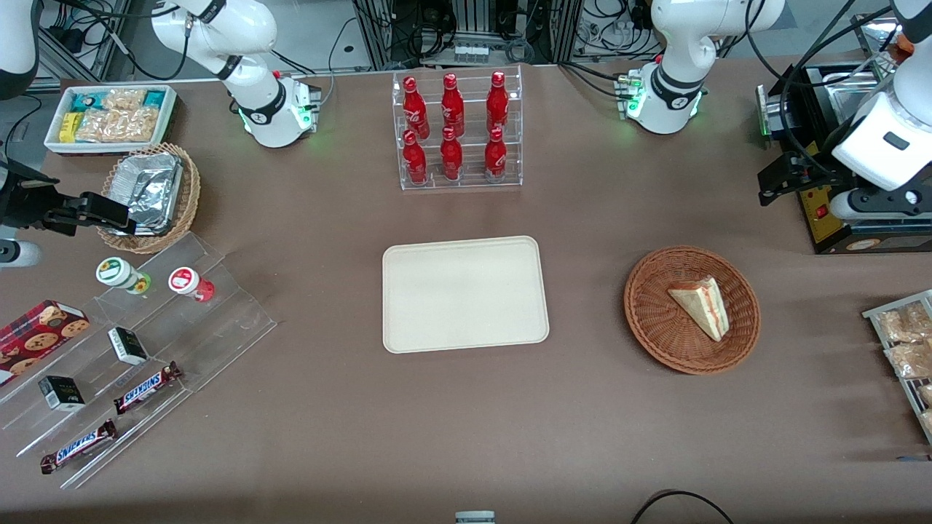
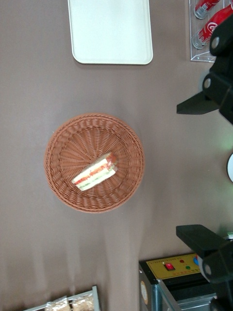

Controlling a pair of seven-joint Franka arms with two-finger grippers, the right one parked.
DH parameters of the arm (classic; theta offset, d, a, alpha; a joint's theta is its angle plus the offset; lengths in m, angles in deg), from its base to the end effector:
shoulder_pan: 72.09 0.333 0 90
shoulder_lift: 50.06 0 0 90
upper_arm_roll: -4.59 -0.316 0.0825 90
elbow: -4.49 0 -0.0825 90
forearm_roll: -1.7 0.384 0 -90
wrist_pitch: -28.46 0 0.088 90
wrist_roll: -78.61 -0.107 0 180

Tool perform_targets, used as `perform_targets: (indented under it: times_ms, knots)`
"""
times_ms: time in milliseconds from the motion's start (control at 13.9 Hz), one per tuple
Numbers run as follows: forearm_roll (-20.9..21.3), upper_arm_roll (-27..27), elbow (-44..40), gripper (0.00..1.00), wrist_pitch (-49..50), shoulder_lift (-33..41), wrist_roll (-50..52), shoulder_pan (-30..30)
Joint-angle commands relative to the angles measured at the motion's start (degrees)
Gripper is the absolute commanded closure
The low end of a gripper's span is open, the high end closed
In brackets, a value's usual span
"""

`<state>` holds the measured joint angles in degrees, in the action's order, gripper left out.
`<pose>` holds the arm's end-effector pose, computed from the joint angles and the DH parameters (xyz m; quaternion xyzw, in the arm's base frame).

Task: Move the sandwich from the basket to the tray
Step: 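Move the left gripper down over the wrapped sandwich in the wicker basket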

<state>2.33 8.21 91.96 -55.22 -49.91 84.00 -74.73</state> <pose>0.5393 -0.0579 0.6372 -0.9995 0.0072 0.0310 0.0088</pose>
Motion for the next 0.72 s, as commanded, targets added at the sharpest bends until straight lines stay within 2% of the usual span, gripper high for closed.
perform_targets:
  times_ms: [0,288,648]
  knots:
    - [0.6,-0.8,-1.6,0.00,2.1,-0.6,0.0,-0.1]
    - [1.7,-0.9,2.5,0.00,-1.2,-1.3,0.4,-0.1]
    - [1.0,-2.6,19.5,0.00,-18.9,-0.3,2.2,0.1]
